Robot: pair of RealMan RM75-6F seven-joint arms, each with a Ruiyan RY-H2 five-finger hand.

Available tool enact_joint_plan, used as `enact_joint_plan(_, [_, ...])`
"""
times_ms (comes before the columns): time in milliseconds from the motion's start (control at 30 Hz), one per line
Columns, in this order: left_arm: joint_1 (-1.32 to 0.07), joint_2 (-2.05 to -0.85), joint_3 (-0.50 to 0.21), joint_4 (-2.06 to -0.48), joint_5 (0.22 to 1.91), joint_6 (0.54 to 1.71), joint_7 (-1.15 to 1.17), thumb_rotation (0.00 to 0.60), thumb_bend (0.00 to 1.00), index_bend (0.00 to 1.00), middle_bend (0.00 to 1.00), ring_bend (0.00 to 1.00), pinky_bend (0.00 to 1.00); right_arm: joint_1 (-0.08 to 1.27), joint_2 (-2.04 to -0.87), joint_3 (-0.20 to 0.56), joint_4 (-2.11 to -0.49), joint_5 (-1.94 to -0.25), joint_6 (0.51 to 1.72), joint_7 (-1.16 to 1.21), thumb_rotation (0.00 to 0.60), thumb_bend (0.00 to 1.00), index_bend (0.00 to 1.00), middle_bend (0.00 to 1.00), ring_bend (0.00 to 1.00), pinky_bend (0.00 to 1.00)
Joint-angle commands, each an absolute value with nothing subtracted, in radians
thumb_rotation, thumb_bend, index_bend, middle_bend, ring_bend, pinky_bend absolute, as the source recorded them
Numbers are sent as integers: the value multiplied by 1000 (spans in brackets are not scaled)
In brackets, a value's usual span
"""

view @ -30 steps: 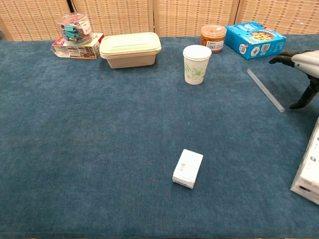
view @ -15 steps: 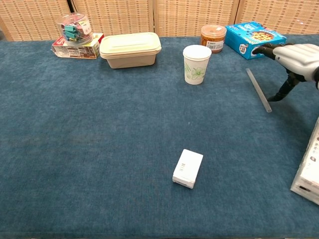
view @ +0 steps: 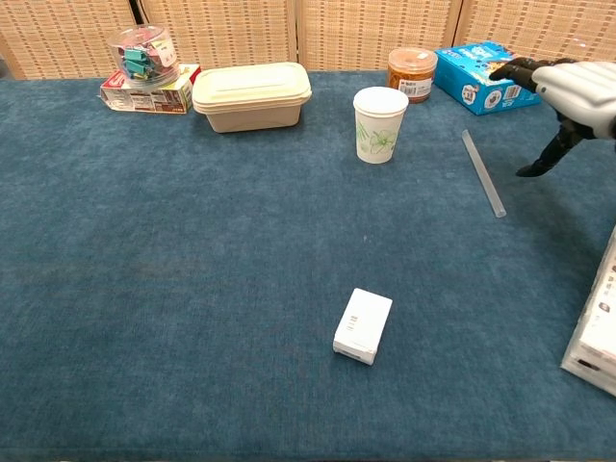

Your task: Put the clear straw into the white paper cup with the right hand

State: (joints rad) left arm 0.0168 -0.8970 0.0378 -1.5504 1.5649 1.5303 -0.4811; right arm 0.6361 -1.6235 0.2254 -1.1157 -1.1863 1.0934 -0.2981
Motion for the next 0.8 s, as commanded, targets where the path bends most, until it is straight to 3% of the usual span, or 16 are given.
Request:
enact_joint_plan(33, [16,-897,39,-1551,1568,1530,-478,600,0,0,0,0,0,618,-1607,208,-1130,-1203,1103,-291,600,0,0,0,0,0])
enact_joint_plan(500, [17,-897,39,-1547,1567,1531,-486,600,0,0,0,0,0,618,-1700,186,-1083,-1214,1078,-283,600,0,0,0,0,0])
enact_joint_plan(800, [16,-895,40,-1543,1568,1530,-496,600,0,0,0,0,0,633,-1752,227,-1087,-1190,1088,-295,600,0,0,0,0,0])
